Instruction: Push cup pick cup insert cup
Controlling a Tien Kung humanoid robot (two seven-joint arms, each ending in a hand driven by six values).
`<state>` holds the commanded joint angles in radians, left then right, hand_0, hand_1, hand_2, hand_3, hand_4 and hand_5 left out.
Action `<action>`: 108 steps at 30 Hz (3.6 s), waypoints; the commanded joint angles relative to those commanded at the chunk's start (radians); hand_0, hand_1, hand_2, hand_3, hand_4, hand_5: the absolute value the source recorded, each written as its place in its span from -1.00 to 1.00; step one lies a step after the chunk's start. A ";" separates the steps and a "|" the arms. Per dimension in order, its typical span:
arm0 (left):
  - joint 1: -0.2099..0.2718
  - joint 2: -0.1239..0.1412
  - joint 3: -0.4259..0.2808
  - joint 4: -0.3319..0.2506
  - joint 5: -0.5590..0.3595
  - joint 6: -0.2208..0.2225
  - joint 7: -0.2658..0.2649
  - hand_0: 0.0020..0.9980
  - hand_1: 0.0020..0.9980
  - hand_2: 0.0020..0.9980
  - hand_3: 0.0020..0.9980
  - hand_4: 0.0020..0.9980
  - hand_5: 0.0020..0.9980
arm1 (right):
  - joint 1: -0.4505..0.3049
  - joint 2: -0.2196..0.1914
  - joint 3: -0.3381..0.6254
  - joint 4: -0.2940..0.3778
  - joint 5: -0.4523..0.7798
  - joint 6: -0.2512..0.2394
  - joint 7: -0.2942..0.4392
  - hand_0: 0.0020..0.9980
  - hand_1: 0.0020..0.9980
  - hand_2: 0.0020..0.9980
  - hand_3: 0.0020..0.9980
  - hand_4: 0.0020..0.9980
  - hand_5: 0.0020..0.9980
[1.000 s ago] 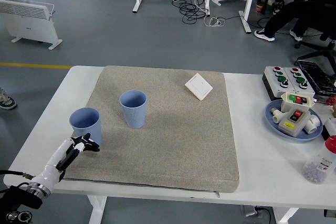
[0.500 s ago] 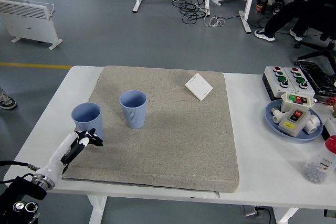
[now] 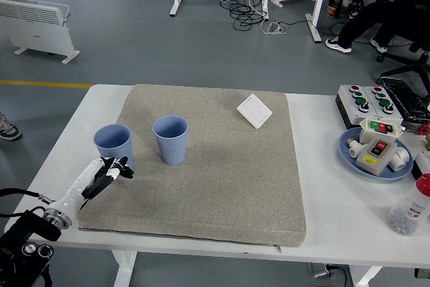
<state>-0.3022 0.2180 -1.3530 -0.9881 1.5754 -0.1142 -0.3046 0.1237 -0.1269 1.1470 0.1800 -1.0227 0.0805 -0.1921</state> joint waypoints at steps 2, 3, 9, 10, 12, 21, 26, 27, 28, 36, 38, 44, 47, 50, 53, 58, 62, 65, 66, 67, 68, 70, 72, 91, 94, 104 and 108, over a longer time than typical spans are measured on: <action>-0.013 0.004 0.003 0.014 0.004 -0.001 0.000 0.52 0.14 0.00 -0.07 0.21 1.00 | 0.001 0.000 0.001 0.000 -0.001 0.000 0.000 0.55 0.37 0.37 0.14 -0.74 -0.05; -0.016 0.005 0.004 0.018 0.004 -0.002 0.000 0.52 0.14 0.00 -0.07 0.21 1.00 | 0.002 0.000 0.001 0.000 -0.001 0.000 0.000 0.55 0.37 0.37 0.14 -0.74 -0.05; -0.053 0.011 0.008 0.060 0.011 -0.006 0.002 0.51 0.13 0.00 -0.07 0.21 1.00 | 0.004 0.001 0.002 0.000 -0.002 -0.001 0.000 0.55 0.37 0.37 0.14 -0.74 -0.05; -0.057 0.012 0.008 0.064 0.011 -0.006 0.002 0.51 0.14 0.00 -0.06 0.21 1.00 | 0.004 0.001 0.002 0.000 -0.003 -0.001 0.000 0.55 0.37 0.37 0.14 -0.74 -0.05; -0.067 0.012 0.006 0.075 0.012 -0.007 0.001 0.51 0.14 0.00 -0.06 0.21 1.00 | 0.005 0.001 0.002 0.000 -0.003 -0.001 0.000 0.55 0.37 0.37 0.14 -0.74 -0.05; -0.093 0.011 0.005 0.106 0.015 -0.008 -0.004 0.51 0.13 0.00 -0.06 0.21 1.00 | 0.005 0.001 0.003 0.000 -0.005 -0.001 0.001 0.55 0.37 0.37 0.14 -0.74 -0.05; -0.109 0.010 0.012 0.124 0.012 -0.006 -0.008 0.51 0.13 0.00 -0.06 0.21 1.00 | 0.006 0.002 0.003 0.000 -0.008 -0.001 0.001 0.55 0.37 0.37 0.14 -0.74 -0.05; -0.116 0.010 0.016 0.131 0.012 -0.006 -0.010 0.51 0.13 0.00 -0.06 0.21 1.00 | 0.006 0.002 0.004 0.000 -0.008 -0.001 0.000 0.55 0.37 0.37 0.14 -0.74 -0.05; -0.118 0.010 0.017 0.134 0.011 -0.006 -0.011 0.51 0.13 0.00 -0.07 0.21 1.00 | 0.006 0.002 0.004 0.000 -0.009 -0.001 0.000 0.55 0.37 0.37 0.14 -0.74 -0.05; -0.153 0.007 0.027 0.178 0.008 -0.003 -0.020 0.52 0.14 0.00 -0.07 0.20 1.00 | 0.007 0.003 0.003 0.000 -0.011 -0.001 -0.001 0.55 0.37 0.37 0.14 -0.74 -0.05; -0.159 0.005 0.027 0.185 0.006 -0.002 -0.021 0.52 0.14 0.00 -0.07 0.20 1.00 | 0.007 0.003 0.003 0.000 -0.011 -0.001 -0.001 0.55 0.37 0.37 0.14 -0.74 -0.05; -0.180 0.000 0.032 0.212 0.007 -0.001 -0.027 0.52 0.15 0.01 -0.07 0.20 1.00 | 0.008 0.003 0.001 0.000 -0.011 -0.001 -0.001 0.55 0.37 0.37 0.14 -0.73 -0.05; -0.194 -0.004 0.041 0.228 0.007 0.001 -0.031 0.52 0.15 0.01 -0.07 0.20 1.00 | 0.008 0.003 0.000 0.000 -0.011 -0.001 -0.001 0.55 0.37 0.37 0.14 -0.74 -0.05; -0.206 -0.009 0.048 0.244 0.007 0.002 -0.035 0.52 0.15 0.01 -0.07 0.20 1.00 | 0.008 0.002 -0.001 0.000 -0.011 -0.001 -0.001 0.55 0.37 0.37 0.14 -0.74 -0.05; -0.218 -0.015 0.052 0.259 0.008 0.004 -0.040 0.52 0.18 0.02 -0.07 0.20 1.00 | 0.009 0.002 -0.002 0.000 -0.012 0.000 -0.001 0.55 0.37 0.37 0.14 -0.74 -0.05; -0.238 -0.025 0.056 0.292 0.013 0.006 -0.047 0.52 0.21 0.03 -0.07 0.19 1.00 | 0.007 0.002 -0.005 0.000 -0.011 0.000 -0.002 0.55 0.37 0.37 0.14 -0.74 -0.05; -0.252 -0.032 0.057 0.315 0.016 0.008 -0.053 0.52 0.21 0.03 -0.07 0.19 1.00 | 0.006 0.002 -0.007 0.000 -0.012 0.000 -0.002 0.55 0.37 0.37 0.14 -0.74 -0.05; -0.264 -0.039 0.059 0.333 0.020 0.009 -0.058 0.53 0.21 0.04 -0.07 0.19 1.00 | 0.005 0.001 -0.010 0.000 -0.011 0.000 -0.003 0.55 0.37 0.37 0.14 -0.74 -0.05; -0.267 -0.040 0.059 0.338 0.022 0.010 -0.060 0.53 0.21 0.04 -0.07 0.19 1.00 | 0.005 0.001 -0.011 0.000 -0.011 0.000 -0.003 0.55 0.37 0.37 0.14 -0.74 -0.05; -0.270 -0.041 0.060 0.343 0.024 0.011 -0.061 0.53 0.21 0.04 -0.07 0.19 1.00 | 0.005 0.001 -0.012 0.000 -0.011 0.001 -0.003 0.55 0.37 0.37 0.14 -0.74 -0.05; -0.274 -0.043 0.061 0.351 0.027 0.012 -0.064 0.53 0.21 0.04 -0.07 0.19 1.00 | 0.004 0.001 -0.013 0.000 -0.011 0.001 -0.003 0.55 0.37 0.37 0.14 -0.74 -0.05; -0.282 -0.045 0.063 0.364 0.031 0.013 -0.067 0.53 0.22 0.04 -0.07 0.19 1.00 | 0.004 0.001 -0.014 0.000 -0.011 0.001 -0.003 0.55 0.37 0.37 0.14 -0.74 -0.05; -0.289 -0.046 0.065 0.376 0.035 0.015 -0.070 0.53 0.22 0.04 -0.07 0.19 1.00 | 0.003 0.001 -0.015 0.000 -0.012 0.001 -0.003 0.55 0.37 0.37 0.14 -0.74 -0.05; -0.382 -0.060 0.060 0.504 0.089 0.028 -0.104 0.55 0.25 0.06 -0.07 0.18 1.00 | 0.008 0.002 -0.027 0.000 -0.009 0.002 -0.004 0.55 0.37 0.37 0.14 -0.74 -0.06; -0.392 -0.063 0.051 0.518 0.091 0.029 -0.109 0.55 0.25 0.06 -0.07 0.18 1.00 | 0.010 0.002 -0.030 0.000 -0.007 0.002 -0.003 0.55 0.37 0.37 0.14 -0.74 -0.06; -0.415 -0.078 0.041 0.553 0.103 0.030 -0.116 0.56 0.27 0.07 -0.07 0.17 1.00 | 0.015 0.002 -0.039 0.000 -0.009 0.004 -0.005 0.55 0.37 0.37 0.14 -0.74 -0.06; -0.416 -0.080 0.042 0.556 0.104 0.030 -0.117 0.56 0.28 0.08 -0.07 0.16 1.00 | 0.016 0.002 -0.042 0.000 -0.008 0.005 -0.006 0.55 0.37 0.37 0.14 -0.74 -0.06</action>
<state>-0.7182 0.1378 -1.3111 -0.4320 1.6790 -0.0843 -0.4213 0.1392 -0.1251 1.1052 0.1800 -1.0309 0.0855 -0.1981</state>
